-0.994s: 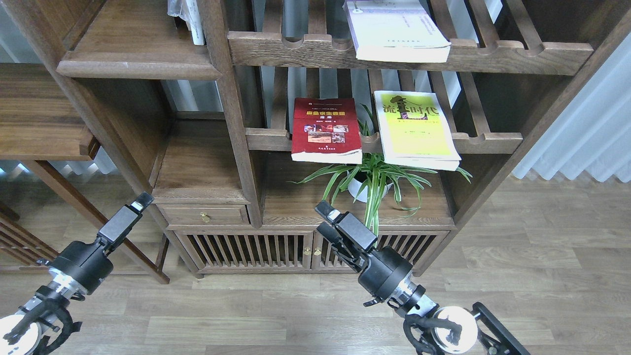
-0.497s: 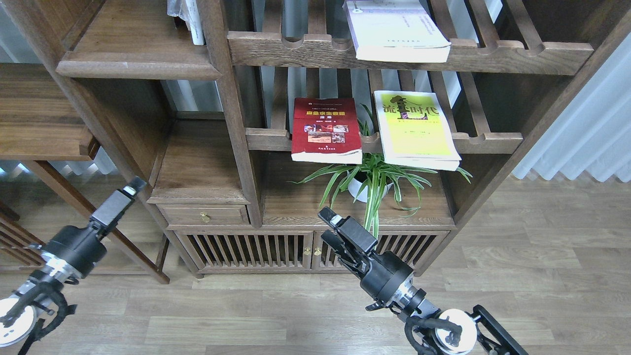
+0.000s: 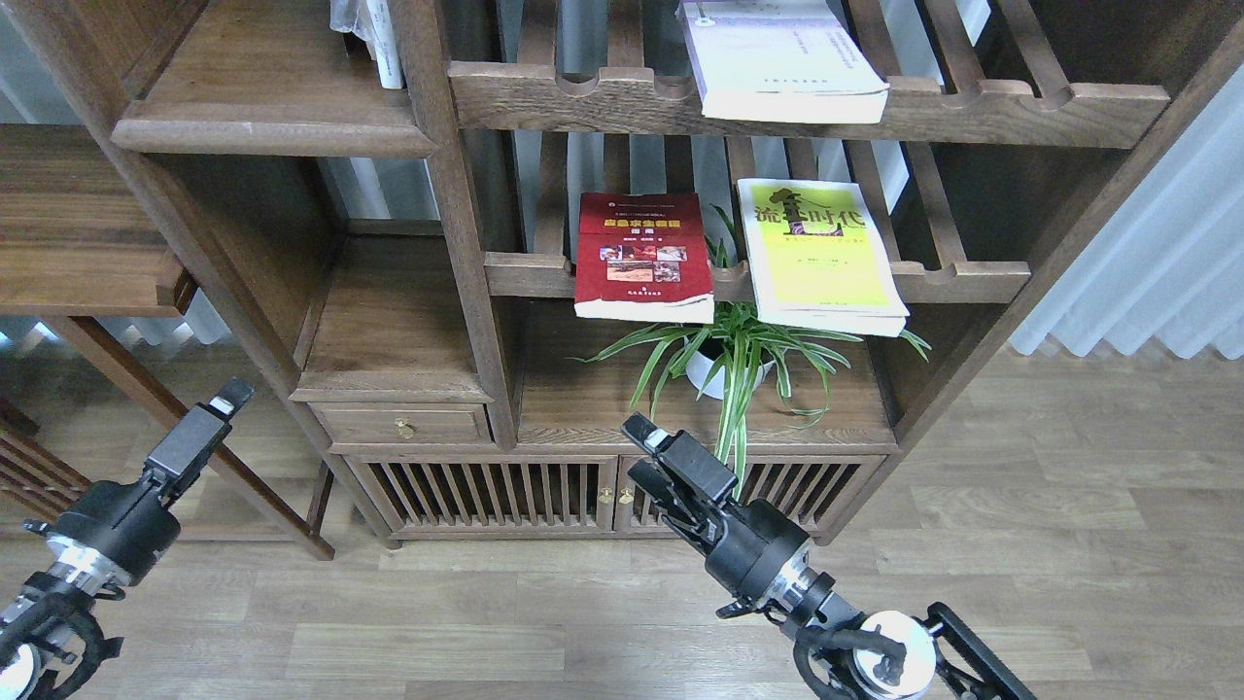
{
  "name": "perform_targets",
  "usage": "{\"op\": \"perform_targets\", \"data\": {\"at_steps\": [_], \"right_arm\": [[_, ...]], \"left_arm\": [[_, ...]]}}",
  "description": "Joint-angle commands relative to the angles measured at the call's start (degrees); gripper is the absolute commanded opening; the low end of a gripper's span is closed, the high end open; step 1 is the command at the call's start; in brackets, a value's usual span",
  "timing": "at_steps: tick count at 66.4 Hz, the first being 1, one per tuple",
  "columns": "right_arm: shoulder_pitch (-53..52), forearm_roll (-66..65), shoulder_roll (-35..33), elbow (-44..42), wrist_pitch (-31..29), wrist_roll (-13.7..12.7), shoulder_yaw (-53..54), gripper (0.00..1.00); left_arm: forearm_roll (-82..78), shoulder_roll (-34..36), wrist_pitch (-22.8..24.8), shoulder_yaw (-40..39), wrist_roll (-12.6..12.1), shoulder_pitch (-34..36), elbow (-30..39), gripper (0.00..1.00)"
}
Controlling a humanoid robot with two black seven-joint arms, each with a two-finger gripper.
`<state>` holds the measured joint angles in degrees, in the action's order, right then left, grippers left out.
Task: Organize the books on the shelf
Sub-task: 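Move the right gripper toward the yellow book on the middle shelf, then raise the right gripper up to the bottom edge of the yellow book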
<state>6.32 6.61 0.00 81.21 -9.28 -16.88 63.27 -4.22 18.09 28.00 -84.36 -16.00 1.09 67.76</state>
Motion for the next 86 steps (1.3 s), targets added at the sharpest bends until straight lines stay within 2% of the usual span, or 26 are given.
{"op": "perform_targets", "data": {"at_steps": [1, 26, 53, 86], "right_arm": [[-1.13, 0.42, 0.0, 0.0, -0.04, 0.18, 0.62, 1.0], [-2.89, 1.73, 0.0, -0.97, -0.12, 0.0, 3.35, 1.0], [-12.64, 2.79, 0.0, -13.36, -3.38, 0.35, 2.47, 1.0], [-11.68, 3.67, 0.0, -11.25, -3.64, 0.79, 1.68, 1.0]], "left_arm": [[0.0, 0.37, 0.0, 0.95, 0.0, 2.07, -0.25, 1.0], [0.0, 0.63, 0.0, 5.79, -0.09, 6.29, -0.78, 1.0], [0.35, 1.77, 0.0, 7.55, 0.0, 10.25, -3.51, 1.0], [0.44, 2.47, 0.0, 11.06, 0.0, 9.37, -3.77, 1.0]]}}
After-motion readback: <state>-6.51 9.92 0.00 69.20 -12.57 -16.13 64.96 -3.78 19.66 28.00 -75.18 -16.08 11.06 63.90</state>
